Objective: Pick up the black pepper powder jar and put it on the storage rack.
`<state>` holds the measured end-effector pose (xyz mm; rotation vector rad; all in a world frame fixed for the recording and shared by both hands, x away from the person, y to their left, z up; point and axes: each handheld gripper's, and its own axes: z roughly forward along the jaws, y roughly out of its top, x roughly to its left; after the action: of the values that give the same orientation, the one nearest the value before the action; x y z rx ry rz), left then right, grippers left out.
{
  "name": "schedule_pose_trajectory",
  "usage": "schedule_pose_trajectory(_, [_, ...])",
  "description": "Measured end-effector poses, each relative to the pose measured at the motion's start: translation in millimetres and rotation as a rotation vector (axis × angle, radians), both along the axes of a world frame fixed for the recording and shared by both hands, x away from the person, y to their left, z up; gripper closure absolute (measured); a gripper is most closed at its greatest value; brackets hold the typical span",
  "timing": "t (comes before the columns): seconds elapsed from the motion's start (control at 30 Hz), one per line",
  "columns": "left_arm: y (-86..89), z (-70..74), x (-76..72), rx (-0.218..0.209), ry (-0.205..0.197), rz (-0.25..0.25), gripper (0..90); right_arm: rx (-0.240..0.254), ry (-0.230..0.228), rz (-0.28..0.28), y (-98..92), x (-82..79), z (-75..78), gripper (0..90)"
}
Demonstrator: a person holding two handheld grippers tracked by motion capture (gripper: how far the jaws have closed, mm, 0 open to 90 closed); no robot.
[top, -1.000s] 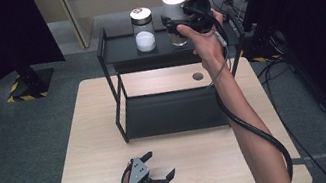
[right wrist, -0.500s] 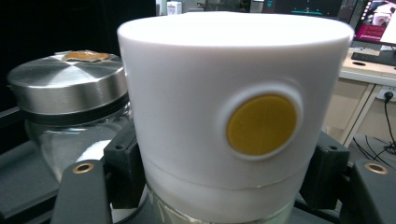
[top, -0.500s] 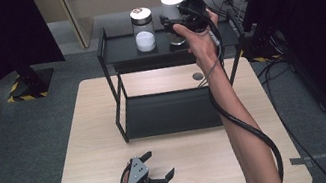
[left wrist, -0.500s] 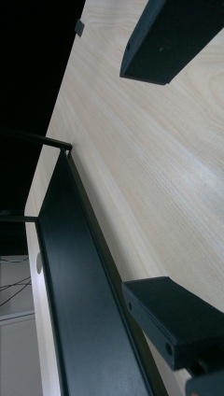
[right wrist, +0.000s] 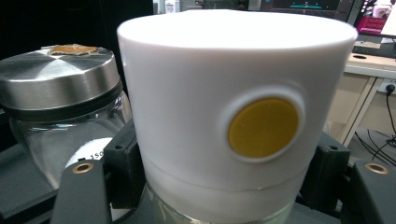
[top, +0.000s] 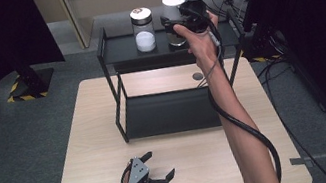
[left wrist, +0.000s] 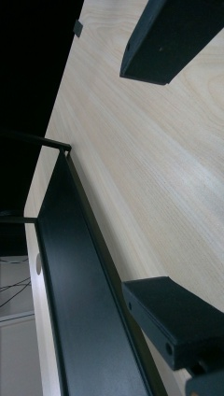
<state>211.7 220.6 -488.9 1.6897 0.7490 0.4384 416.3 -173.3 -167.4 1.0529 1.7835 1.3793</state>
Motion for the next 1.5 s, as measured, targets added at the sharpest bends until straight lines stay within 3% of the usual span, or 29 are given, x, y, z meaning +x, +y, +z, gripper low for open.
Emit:
schedule_pose_trajectory(0.07, [0.0, 0.0, 0.2, 0.001, 0.001, -0.001, 0.4, 0.001, -0.004, -0.002, 0.6, -0.4, -1.3, 30.1])
schedule_pose_trajectory(0.13, [0.1, -0.1, 0.3, 0.000, 0.002, 0.000, 0.4, -0.007, 0.000, -0.005, 1.6, -0.2, -0.7, 21.6])
schedule_pose_trajectory(0.2, [0.1, -0.1, 0.2, 0.000, 0.001, 0.000, 0.4, -0.005, 0.035, -0.006, 2.0, 1.5, 3.1, 12.8])
schedule_pose_trajectory(0.37, [-0.4, -0.1, 0.2, 0.002, 0.001, -0.003, 0.3, 0.007, 0.056, 0.002, 0.7, -1.1, 5.4, 2.0])
schedule_pose_trajectory(1.03, [-0.9, -0.4, 0.1, 0.004, 0.001, -0.001, 0.3, 0.045, 0.030, 0.048, -24.5, -31.4, 2.2, 0.7])
schedule_pose_trajectory(1.5, [-1.2, -0.7, 0.4, 0.008, 0.005, 0.002, 0.3, 0.052, 0.003, 0.135, -51.5, -60.0, -16.5, 0.4])
